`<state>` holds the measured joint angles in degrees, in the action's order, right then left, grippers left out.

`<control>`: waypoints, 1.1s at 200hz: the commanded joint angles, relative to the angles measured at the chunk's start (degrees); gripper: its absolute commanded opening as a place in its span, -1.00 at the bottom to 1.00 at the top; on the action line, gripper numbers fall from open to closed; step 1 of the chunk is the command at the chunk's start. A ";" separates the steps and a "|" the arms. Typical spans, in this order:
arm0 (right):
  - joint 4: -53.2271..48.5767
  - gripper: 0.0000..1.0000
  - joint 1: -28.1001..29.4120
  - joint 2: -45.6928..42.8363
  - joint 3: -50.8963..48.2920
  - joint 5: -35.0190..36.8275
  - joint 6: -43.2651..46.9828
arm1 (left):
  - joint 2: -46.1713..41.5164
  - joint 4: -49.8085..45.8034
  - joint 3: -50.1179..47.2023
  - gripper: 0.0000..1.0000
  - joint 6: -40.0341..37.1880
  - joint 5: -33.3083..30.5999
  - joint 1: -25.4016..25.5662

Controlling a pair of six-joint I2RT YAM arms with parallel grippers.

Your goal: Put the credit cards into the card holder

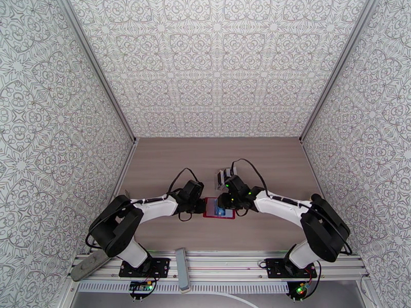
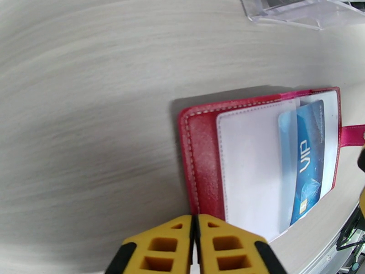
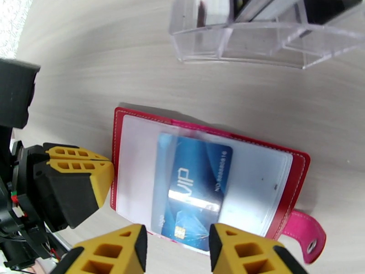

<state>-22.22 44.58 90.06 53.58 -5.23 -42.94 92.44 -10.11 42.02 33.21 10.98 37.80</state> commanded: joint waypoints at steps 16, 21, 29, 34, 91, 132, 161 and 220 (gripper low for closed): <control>-6.17 -0.18 1.70 2.46 3.41 5.78 0.45 | 2.74 -1.56 -0.05 -0.79 0.98 1.48 1.74; -6.32 -0.18 1.73 2.79 3.59 5.97 0.32 | 2.73 -1.49 -0.09 -0.79 0.98 1.50 1.80; -6.42 -0.18 1.70 3.41 3.76 6.26 0.15 | 2.66 -1.41 -0.10 -0.79 1.05 1.53 1.79; -6.48 -0.17 1.74 3.74 3.90 6.37 0.06 | 2.65 -1.42 -0.10 -0.79 1.06 1.58 1.84; -5.99 -0.18 2.00 7.49 5.02 5.50 -0.69 | 2.92 -0.50 -0.49 -0.79 1.50 2.18 2.32; -5.83 -0.18 2.09 8.54 5.51 5.30 -0.81 | 2.92 0.00 -0.92 -0.79 1.76 2.46 2.36; -6.36 -0.18 2.09 9.22 6.02 5.72 -0.87 | 2.92 0.00 -0.97 -0.79 1.82 2.46 2.36; -6.75 -0.18 2.09 7.34 4.94 7.00 -1.68 | 3.07 0.26 -1.16 -0.79 1.86 2.55 2.44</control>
<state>-27.75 46.19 98.63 58.06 0.03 -43.70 93.23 -8.38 42.22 34.50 11.38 38.92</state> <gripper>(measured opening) 0.411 0.107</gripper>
